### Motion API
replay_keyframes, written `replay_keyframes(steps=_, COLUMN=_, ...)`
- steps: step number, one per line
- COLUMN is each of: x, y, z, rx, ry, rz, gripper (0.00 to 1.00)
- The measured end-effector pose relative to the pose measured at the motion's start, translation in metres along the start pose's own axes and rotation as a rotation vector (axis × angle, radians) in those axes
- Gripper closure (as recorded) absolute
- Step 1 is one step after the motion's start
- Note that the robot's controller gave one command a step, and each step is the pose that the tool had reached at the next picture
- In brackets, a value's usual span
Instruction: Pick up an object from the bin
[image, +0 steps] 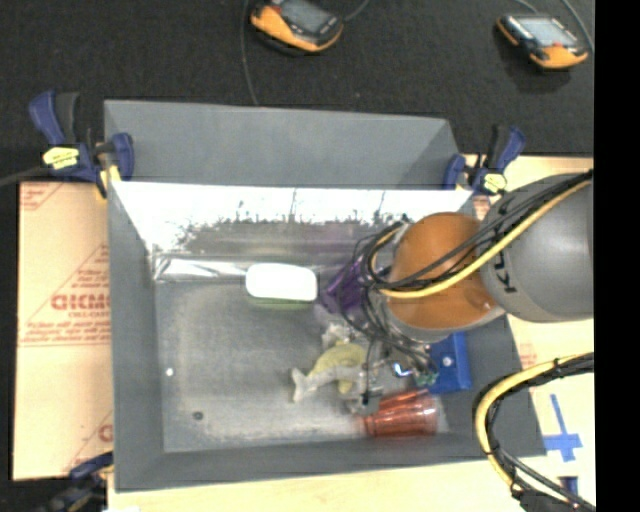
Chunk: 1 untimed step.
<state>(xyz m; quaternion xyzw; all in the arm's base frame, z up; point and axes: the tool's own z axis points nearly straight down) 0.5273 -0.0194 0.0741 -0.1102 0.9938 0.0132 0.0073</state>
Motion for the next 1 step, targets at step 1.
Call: replay_keyframes(steps=1, x=-0.0156, y=-0.0209, z=0.0033, rx=0.000, ry=-0.010, rz=-0.026, gripper=1.00)
